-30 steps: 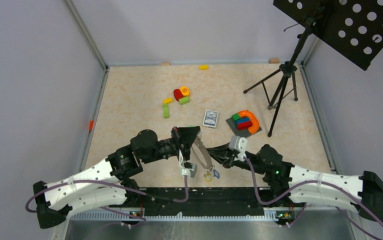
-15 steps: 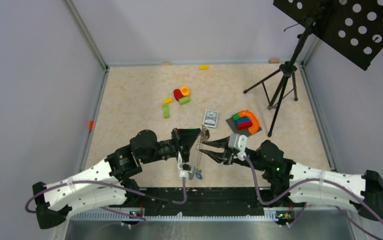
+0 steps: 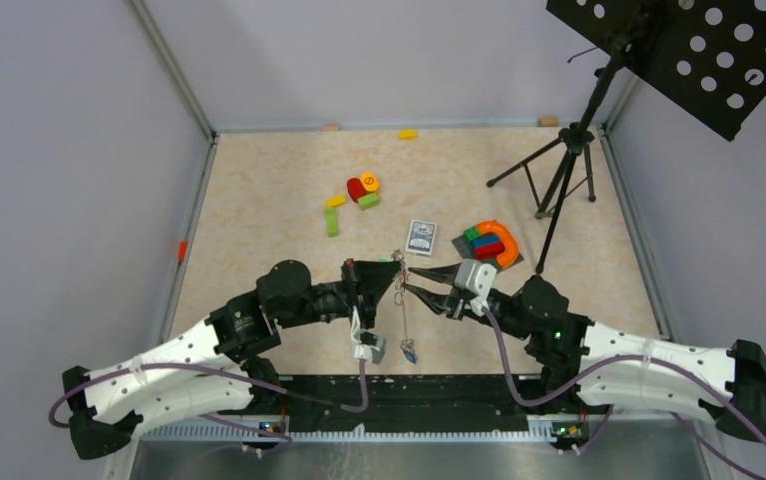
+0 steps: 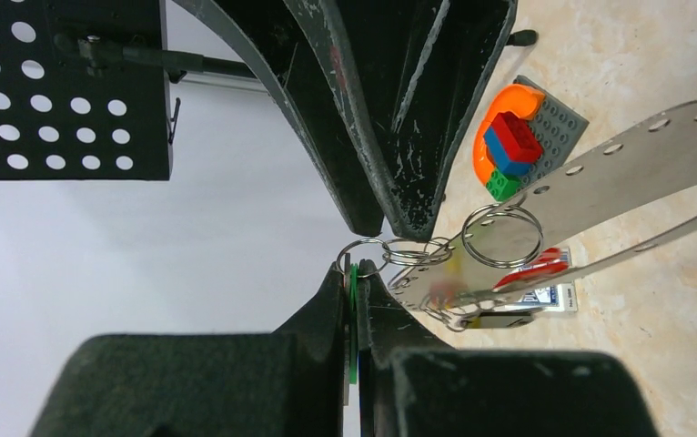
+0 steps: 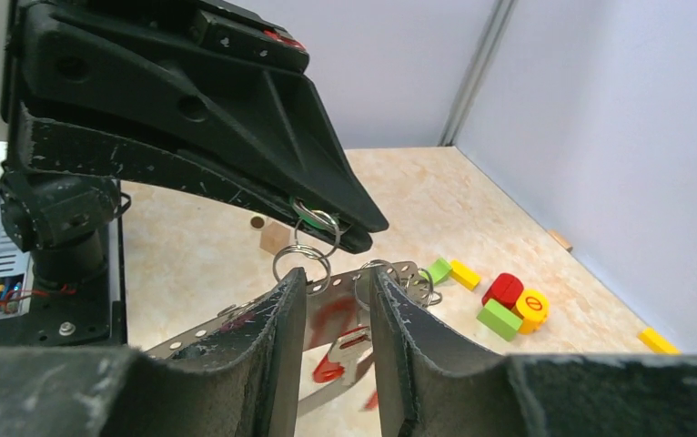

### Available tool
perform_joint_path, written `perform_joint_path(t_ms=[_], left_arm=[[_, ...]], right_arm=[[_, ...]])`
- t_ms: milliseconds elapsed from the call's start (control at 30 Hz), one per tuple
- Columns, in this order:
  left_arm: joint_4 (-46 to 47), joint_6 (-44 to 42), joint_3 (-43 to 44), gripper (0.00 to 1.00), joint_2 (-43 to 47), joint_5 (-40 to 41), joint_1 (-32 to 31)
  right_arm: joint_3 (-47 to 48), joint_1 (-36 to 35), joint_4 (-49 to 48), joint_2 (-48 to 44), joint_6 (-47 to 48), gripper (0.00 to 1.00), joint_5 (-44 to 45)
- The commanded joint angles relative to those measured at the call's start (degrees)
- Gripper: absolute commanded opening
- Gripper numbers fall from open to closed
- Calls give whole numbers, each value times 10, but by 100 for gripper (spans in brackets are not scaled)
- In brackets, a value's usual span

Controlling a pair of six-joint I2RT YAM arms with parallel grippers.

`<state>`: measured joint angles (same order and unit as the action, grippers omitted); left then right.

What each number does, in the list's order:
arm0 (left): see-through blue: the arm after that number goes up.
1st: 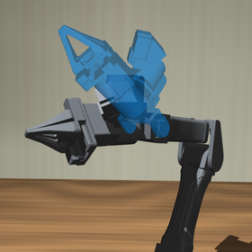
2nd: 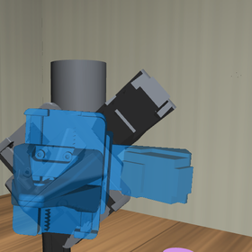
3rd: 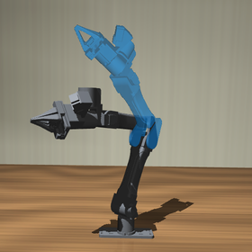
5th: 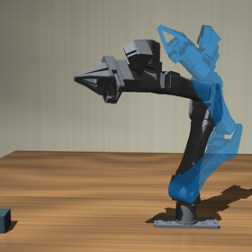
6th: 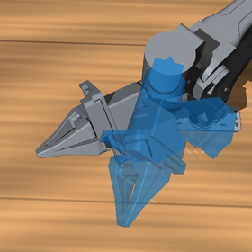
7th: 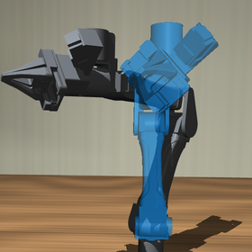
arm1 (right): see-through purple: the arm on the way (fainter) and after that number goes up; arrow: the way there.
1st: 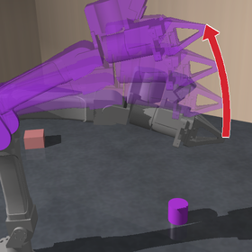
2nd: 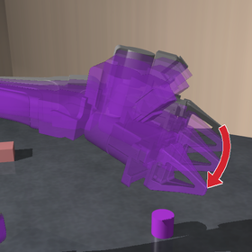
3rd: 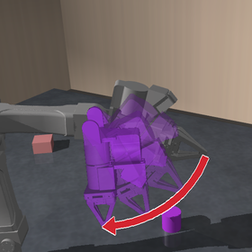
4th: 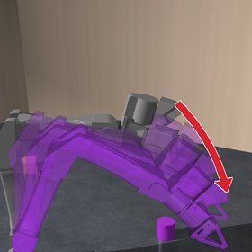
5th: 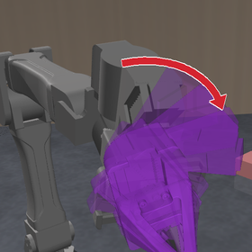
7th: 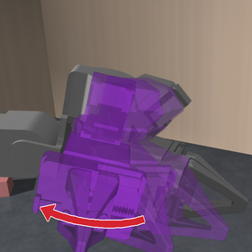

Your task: Remove the keys from the keyring

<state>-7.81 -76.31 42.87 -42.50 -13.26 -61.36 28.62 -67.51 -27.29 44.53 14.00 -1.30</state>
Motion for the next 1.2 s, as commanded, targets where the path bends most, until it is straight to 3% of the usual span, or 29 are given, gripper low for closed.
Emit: perform_joint_path(t_ms=[0, 733, 1167], left_arm=[[33, 8, 28, 0, 10, -14, 2], [39, 7, 28, 0, 6, -17, 2], [47, 6, 28, 0, 7, -12, 2]], right_arm=[[19, -4, -33, 7, 4, 31, 25], [2, -4, -86, 29, -40, 27, -23], [-11, -4, -108, 41, -59, 17, 7]])
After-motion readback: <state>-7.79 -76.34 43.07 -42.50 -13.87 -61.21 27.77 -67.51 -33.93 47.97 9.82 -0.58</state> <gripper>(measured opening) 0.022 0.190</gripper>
